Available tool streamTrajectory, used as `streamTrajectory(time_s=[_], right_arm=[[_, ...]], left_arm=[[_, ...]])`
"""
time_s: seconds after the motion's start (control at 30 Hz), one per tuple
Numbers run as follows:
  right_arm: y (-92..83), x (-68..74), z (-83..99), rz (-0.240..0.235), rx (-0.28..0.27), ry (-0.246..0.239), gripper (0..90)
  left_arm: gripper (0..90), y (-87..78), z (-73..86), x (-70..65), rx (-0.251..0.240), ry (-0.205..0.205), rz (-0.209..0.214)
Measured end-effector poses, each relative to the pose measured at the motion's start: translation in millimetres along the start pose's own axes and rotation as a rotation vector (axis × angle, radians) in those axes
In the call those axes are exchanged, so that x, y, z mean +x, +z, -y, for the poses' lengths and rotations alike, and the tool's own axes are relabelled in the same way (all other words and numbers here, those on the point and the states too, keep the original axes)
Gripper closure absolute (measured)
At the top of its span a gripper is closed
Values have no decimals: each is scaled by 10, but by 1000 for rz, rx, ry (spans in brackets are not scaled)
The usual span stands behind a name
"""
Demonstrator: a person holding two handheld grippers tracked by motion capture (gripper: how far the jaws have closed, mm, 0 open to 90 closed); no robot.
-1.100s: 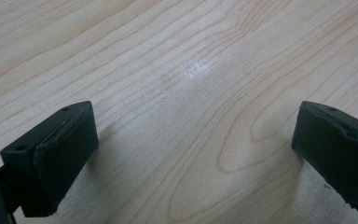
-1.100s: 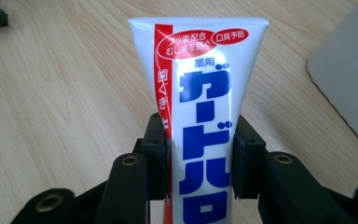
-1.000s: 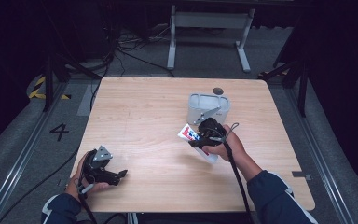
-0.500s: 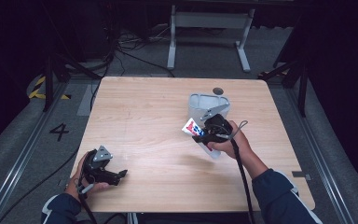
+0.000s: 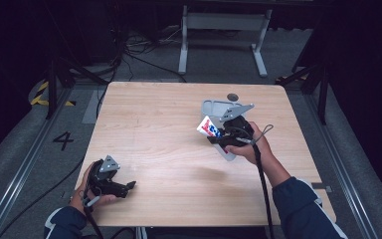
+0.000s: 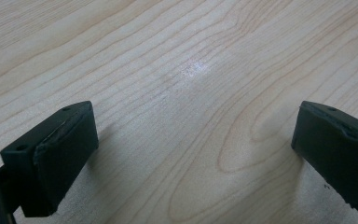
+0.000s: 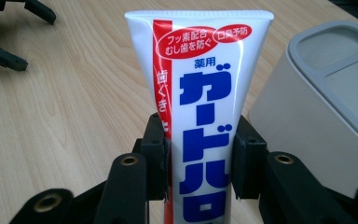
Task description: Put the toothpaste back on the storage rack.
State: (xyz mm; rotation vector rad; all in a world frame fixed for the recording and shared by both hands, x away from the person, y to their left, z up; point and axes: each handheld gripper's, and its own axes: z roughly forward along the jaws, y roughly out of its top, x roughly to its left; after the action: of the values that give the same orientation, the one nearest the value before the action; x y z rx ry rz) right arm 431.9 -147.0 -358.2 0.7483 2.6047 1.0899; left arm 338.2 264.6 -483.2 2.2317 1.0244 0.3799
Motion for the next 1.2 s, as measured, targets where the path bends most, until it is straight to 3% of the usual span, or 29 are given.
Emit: streamTrajectory(time_s=[0.77, 1.2], right_arm=[[-289, -146, -246, 71, -134, -19, 646], [-295, -325, -329, 101, -188, 8, 646]], left_arm=[[7, 0, 0, 1, 1, 1, 0], [7, 1, -1, 1, 0, 1, 1]])
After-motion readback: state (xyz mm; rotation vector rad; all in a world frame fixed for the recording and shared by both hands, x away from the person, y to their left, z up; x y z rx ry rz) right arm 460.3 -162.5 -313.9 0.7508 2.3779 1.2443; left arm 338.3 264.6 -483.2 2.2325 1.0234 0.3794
